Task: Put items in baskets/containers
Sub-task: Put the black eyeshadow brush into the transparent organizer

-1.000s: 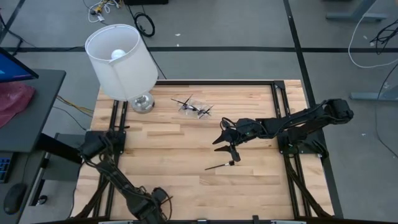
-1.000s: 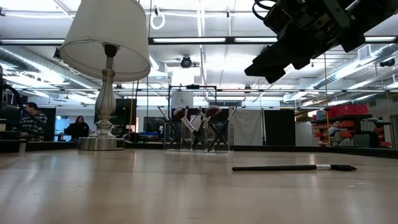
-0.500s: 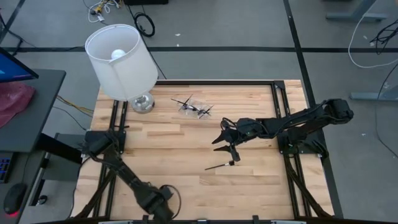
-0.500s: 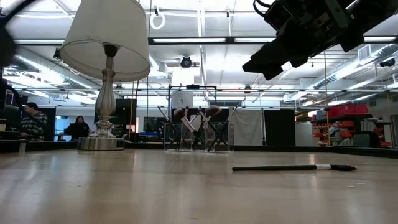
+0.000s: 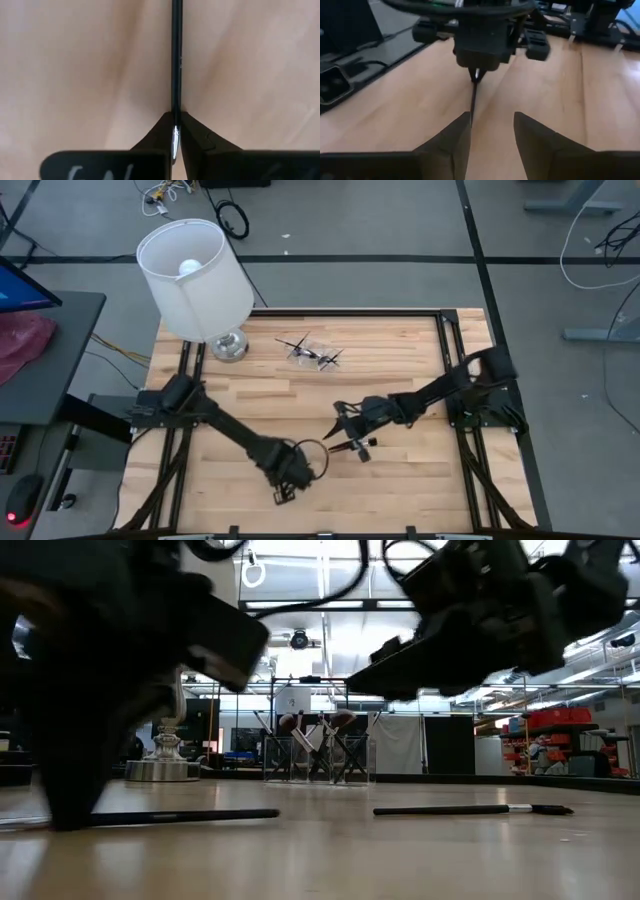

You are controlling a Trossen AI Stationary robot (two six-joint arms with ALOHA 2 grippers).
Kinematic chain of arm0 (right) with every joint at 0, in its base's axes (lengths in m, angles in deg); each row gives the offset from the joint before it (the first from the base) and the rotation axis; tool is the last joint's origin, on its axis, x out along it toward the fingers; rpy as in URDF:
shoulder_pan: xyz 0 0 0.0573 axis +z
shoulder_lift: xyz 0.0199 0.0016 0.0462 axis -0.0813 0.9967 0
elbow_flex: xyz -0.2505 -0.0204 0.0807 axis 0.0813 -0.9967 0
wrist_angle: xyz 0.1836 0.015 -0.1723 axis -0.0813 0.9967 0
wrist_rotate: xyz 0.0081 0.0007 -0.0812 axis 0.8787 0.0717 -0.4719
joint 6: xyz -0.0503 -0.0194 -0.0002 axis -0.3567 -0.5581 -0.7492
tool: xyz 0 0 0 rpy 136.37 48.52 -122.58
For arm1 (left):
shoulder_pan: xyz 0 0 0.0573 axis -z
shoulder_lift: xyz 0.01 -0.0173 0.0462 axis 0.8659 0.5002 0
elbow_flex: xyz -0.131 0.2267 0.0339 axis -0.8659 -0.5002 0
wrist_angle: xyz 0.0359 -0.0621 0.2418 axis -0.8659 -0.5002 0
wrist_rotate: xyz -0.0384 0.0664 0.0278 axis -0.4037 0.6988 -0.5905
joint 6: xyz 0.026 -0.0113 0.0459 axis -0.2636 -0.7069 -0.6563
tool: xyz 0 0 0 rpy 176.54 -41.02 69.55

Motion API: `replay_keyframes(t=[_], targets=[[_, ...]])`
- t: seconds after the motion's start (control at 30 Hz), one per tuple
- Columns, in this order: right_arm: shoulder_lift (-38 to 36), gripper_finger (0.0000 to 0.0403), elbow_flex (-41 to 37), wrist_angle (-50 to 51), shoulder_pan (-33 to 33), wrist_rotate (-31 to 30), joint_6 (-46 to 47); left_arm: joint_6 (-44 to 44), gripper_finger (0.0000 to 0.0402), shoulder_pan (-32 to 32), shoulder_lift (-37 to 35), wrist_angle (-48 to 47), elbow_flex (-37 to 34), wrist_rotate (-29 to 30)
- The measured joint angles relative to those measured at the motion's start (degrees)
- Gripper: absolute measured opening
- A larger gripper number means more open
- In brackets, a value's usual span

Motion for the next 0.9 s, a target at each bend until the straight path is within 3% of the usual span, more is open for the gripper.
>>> replay_keyframes(t=[0.17,0.37,0.5,0.6,0.9], targets=[[8.99,0.0155,5.51,-0.99,-0.07,-0.04,0.54,-7.71,0.0016,-3.73,-0.02,-0.23,1.25,1.69],[17.25,0.0155,10.66,-1.14,-0.05,0.19,1.74,-14.02,0.0014,-5.72,0.27,-0.77,3.47,11.92],[20.90,0.0155,11.66,-2.29,-0.27,-0.05,4.04,-14.54,0.0016,-6.44,0.35,-0.67,3.61,13.94],[21.94,0.0154,11.75,-3.83,-0.45,-2.47,3.13,-14.78,0.0012,-6.44,0.35,-0.82,3.58,14.00],[19.92,0.0154,11.23,-3.60,-0.87,-1.04,1.45,-14.38,0.0014,-6.55,0.23,-2.19,3.74,13.07]])
